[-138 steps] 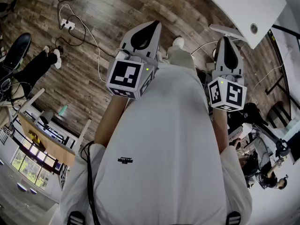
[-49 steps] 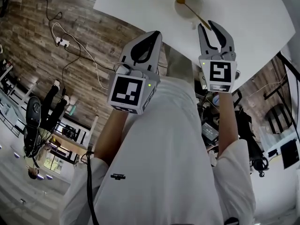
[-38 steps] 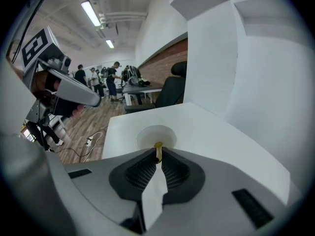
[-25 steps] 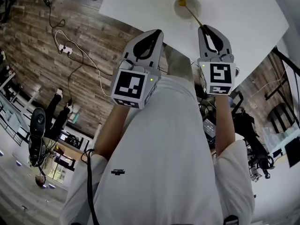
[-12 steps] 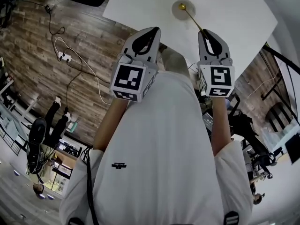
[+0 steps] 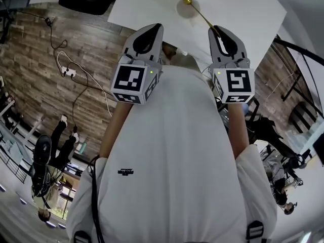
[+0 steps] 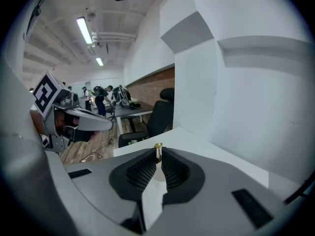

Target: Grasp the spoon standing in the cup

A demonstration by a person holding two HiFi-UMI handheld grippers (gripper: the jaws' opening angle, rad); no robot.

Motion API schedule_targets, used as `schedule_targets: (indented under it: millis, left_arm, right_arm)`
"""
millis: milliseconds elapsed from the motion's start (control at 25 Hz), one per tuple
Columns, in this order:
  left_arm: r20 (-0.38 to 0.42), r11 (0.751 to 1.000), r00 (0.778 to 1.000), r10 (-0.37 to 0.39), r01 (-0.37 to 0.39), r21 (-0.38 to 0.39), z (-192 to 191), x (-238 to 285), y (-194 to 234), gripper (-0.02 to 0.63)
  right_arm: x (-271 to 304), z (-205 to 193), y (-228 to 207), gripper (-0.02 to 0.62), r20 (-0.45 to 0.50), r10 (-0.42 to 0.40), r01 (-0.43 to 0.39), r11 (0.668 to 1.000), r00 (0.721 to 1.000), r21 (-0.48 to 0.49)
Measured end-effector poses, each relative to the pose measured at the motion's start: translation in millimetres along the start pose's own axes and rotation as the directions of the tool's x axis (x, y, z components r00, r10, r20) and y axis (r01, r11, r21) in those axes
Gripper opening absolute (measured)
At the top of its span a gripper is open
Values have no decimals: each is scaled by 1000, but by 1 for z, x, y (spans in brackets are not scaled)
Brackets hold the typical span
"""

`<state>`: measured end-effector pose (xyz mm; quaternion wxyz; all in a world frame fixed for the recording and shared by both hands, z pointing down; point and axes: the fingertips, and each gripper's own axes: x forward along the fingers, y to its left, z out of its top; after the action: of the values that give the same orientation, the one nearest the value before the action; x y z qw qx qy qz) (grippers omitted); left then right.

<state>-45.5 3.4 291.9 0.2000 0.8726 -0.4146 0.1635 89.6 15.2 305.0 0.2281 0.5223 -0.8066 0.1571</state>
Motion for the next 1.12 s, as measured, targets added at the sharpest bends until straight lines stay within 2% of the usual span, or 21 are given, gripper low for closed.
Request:
schedule_targets:
  millis: [200,480,760,1120]
  left_arm:
    - [23,1000,1000,-3,3,24,10,-8,-3,11]
    - [27,999,999,-17,16,40,9,-12,-6,9]
    - [42,998,998,-39,37,55,14,-19,-5,11]
    - [60,995,996,-66,61,77,23,-16,-17,9]
  right_arm:
    - [-9,-4,10,35,26,37,-38,997,999,74]
    - [-24,0,16,35,50,65,-68,996,997,55]
    - [-37,15,23,34,97,46,-52,997,994,51]
    - [-46,16,19,31,103,39,-45,998,994,53]
